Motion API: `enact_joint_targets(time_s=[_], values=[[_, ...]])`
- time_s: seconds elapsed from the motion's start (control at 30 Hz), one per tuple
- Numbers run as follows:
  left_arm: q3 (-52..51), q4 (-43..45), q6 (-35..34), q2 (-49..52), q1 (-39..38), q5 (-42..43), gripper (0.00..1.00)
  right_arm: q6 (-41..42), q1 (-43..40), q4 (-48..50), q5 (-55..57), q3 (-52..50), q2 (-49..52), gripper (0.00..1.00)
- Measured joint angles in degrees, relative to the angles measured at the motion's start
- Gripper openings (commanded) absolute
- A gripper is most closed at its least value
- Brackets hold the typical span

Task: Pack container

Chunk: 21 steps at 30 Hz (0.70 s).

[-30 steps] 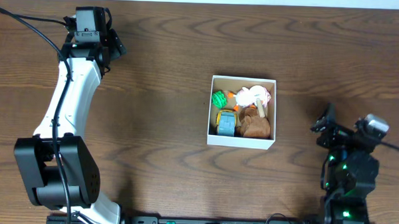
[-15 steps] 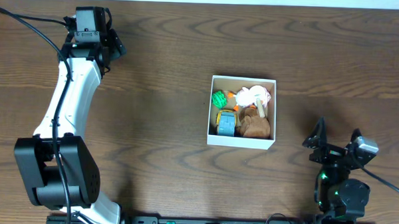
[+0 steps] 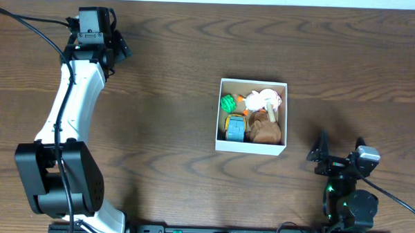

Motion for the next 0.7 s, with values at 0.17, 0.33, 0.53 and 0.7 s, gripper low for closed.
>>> enact_joint_targets(time_s=[0.17,0.33,0.53,0.7], values=[[0.0,0.0,0.0,0.0,0.0,0.0,0.98,-0.6,0.0,-1.7,-1.7,0.0,-0.7,0.99],[0.0,0.0,0.0,0.0,0.0,0.0,0.98,-3.3,0.0,-1.7,-2.3,0.0,-0.7,0.99],[0.0,0.0,0.0,0.0,0.0,0.0,0.98,-5.8,0.0,-1.7,-2.4,0.0,-0.7,0.99],[0.0,0.0,0.0,0.0,0.0,0.0,0.98,-6.4,0.0,-1.7,-2.4,0.0,-0.7,0.99]])
